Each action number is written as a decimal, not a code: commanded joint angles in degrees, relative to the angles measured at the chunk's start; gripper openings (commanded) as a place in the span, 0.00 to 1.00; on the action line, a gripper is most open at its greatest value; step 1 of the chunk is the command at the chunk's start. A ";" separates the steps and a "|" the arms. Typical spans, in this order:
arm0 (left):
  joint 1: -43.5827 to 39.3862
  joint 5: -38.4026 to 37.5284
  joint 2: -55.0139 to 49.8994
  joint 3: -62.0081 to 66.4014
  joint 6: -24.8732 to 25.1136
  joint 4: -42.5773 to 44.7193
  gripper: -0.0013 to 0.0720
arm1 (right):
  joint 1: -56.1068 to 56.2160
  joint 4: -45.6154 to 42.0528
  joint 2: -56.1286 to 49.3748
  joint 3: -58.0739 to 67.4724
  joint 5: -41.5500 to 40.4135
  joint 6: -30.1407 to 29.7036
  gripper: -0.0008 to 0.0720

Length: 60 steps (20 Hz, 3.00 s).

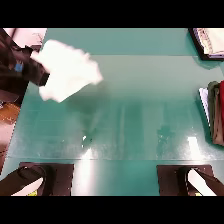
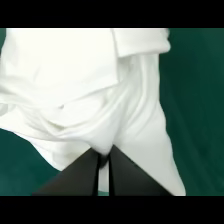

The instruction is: Fold the shirts.

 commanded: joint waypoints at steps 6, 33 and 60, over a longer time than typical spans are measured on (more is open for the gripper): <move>-9.01 1.57 -19.32 10.67 10.27 -16.59 0.05 | 0.04 8.85 0.07 0.00 -2.45 0.04 0.04; 14.34 17.25 -30.62 -15.19 7.02 -26.36 0.70 | 0.50 8.87 0.02 -0.09 -2.01 0.07 0.04; 0.70 14.47 -4.28 -42.80 7.39 -32.41 0.05 | 24.61 28.61 -10.43 -23.04 -11.02 -7.56 0.05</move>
